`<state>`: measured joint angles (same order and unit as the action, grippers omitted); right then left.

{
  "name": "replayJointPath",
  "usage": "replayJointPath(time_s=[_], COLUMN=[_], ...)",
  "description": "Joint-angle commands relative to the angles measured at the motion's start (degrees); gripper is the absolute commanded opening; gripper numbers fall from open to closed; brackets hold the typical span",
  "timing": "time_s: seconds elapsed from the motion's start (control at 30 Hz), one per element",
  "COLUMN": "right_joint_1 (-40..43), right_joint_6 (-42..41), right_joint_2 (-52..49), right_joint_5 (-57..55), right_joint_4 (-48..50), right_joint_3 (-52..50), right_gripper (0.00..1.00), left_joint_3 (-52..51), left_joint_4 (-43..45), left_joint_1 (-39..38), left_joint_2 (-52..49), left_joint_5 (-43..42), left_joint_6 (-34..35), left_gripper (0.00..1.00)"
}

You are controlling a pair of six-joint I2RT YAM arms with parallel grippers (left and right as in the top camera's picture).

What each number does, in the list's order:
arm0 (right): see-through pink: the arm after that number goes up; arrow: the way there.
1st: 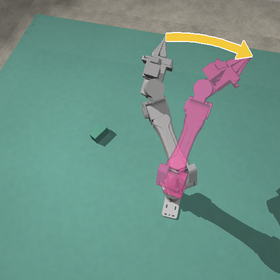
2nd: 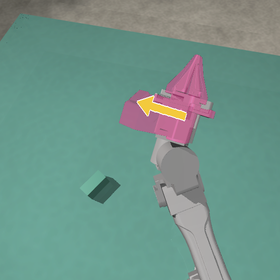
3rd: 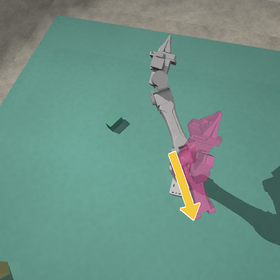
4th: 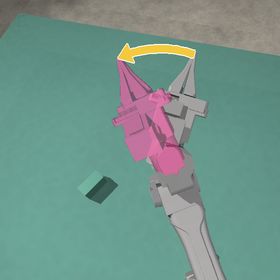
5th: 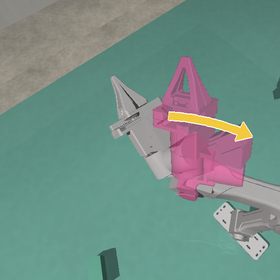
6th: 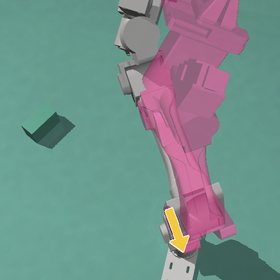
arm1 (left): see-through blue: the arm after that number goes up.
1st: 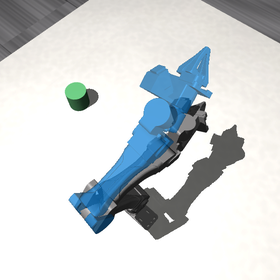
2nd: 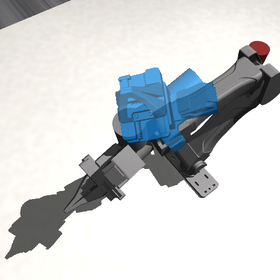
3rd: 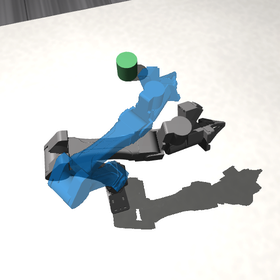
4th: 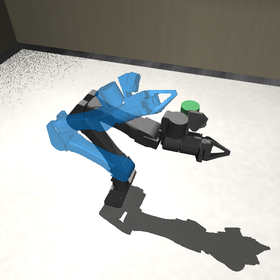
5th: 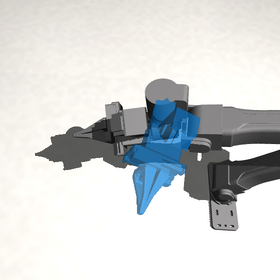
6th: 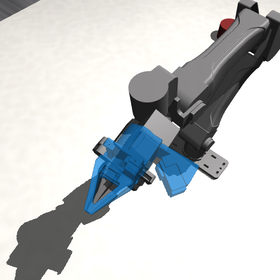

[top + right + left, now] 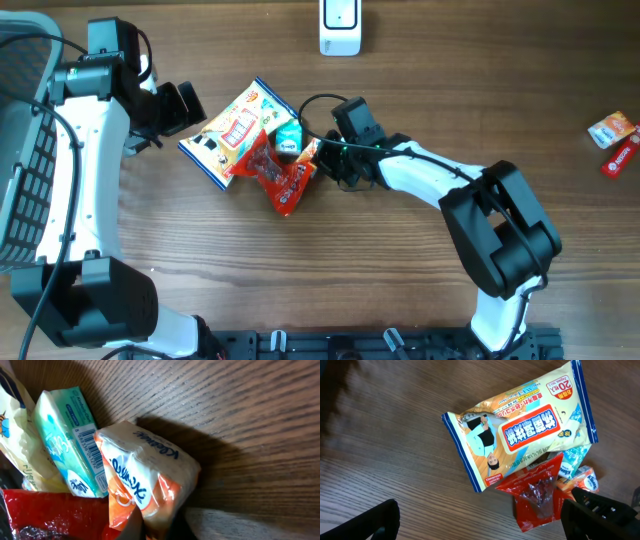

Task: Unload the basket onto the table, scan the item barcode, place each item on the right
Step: 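Lift the orange-white Kleenex pack up toward the white scanner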

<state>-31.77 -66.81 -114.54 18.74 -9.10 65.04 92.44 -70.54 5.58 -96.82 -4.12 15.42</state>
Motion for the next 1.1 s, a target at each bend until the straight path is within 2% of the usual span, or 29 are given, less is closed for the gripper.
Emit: replayJointPath(time_s=[0.0,0.17,0.3,0.37,0.47,0.67,0.8,0.83,1.03,1.07], right_joint_1=[1.8,9.0,17.0,22.0,29.3,35.4,35.8,35.7,32.2,31.3], right_joint_6=[3.9,14.2,24.2,28.5,31.3,31.9,23.8,16.3,-9.4,-11.6], right_joint_2=[-4.1,-1.6,0.9,1.4,1.4,1.4,1.4,1.4,1.4,1.4], right_joint_5=[-0.5,13.3,30.7,43.0,58.8,74.1,74.2,74.2,74.2,74.2], right_joint_4=[-2.0,-2.1,-1.4,0.9,4.0,12.7,21.8,28.7,49.8,52.8], right_joint_3=[-2.0,0.4,1.9,1.9,1.9,1.9,1.9,1.9,1.9,1.9], right_gripper=[0.04,0.05,0.04,0.04,0.04,0.04,0.04,0.04,0.04,0.04], left_joint_3=[-0.4,-0.4,-0.4,-0.4,-0.4,-0.4,-0.4,-0.4,-0.4,-0.4], left_joint_4=[0.0,0.0,0.0,0.0,0.0,0.0,0.0,0.0,0.0,0.0], left_joint_1=[0.2,0.2,0.2,0.2,0.2,0.2,0.2,0.2,0.2,0.2], left_joint_2=[-0.4,-0.4,-0.4,-0.4,-0.4,-0.4,-0.4,-0.4,-0.4,-0.4], left_joint_5=[0.4,0.4,0.4,0.4,0.4,0.4,0.4,0.4,0.4,0.4], left_joint_6=[0.5,0.5,0.5,0.5,0.5,0.5,0.5,0.5,0.5,0.5], left_gripper=[1.0,1.0,1.0,1.0,1.0,1.0,1.0,1.0,1.0,1.0])
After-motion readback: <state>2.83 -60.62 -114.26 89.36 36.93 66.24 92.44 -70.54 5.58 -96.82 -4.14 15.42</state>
